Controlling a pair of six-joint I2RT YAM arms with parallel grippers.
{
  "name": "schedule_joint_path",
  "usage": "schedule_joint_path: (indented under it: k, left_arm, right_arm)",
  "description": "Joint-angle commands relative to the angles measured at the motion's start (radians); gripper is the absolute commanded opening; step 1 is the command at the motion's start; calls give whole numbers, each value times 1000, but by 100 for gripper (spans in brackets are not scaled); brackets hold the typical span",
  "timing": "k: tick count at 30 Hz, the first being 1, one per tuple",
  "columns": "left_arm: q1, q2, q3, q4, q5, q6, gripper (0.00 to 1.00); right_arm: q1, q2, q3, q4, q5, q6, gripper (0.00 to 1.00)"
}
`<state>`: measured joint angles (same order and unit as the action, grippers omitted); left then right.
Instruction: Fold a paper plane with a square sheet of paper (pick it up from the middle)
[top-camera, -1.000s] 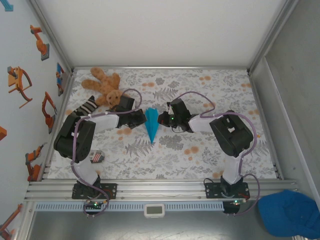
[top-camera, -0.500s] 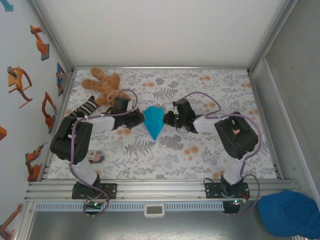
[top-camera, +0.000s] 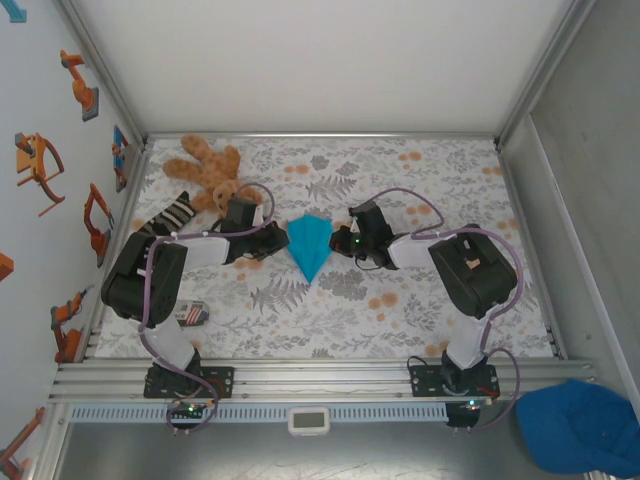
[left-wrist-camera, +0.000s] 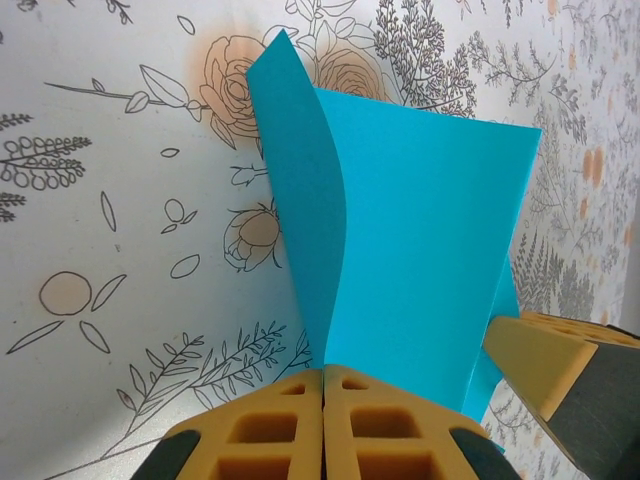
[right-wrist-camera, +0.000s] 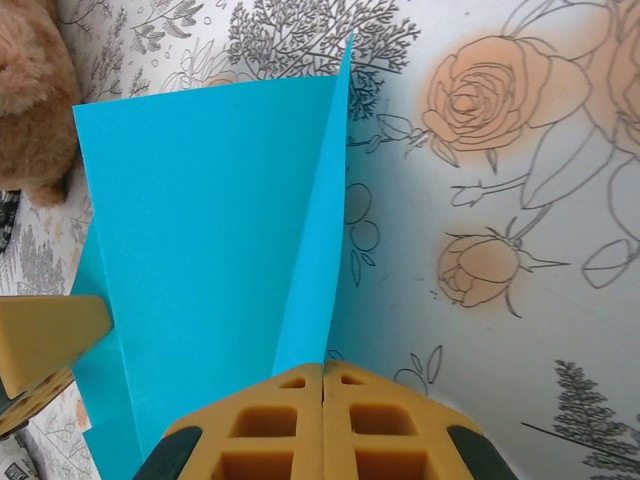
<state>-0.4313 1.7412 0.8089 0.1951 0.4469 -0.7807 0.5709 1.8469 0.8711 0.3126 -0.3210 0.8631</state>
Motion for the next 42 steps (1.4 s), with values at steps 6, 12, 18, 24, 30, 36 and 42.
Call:
schedule_joint_path:
  k: [6,12,18,24,30,36,42]
  left_arm:
    - [5,42,-20,36,24,-3,9]
    - [4,59,-17,37,24,-5,9]
    - [2,45,-7,38,36,-9,8]
    - [-15,37,11,35,42,-23,8]
    - [-21,29,16,31,36,-38,8]
    - [-29,20,22,24,34,-46,8]
    - [-30,8,21,22,36,-55,8]
  right_arm:
    - [-11,30,-3,14,8,-12,0]
    - [-11,55,19,-17,-15,-6,2]
    - [-11,-39,26,-87,24,-20,13]
    - [7,-193,30,-248,151,-91,36]
    - [142,-234,107,-436,299,-164,44]
    - [269,-123,262,-587,373,-178,42]
    - [300,-17,359,-665,395,-156,44]
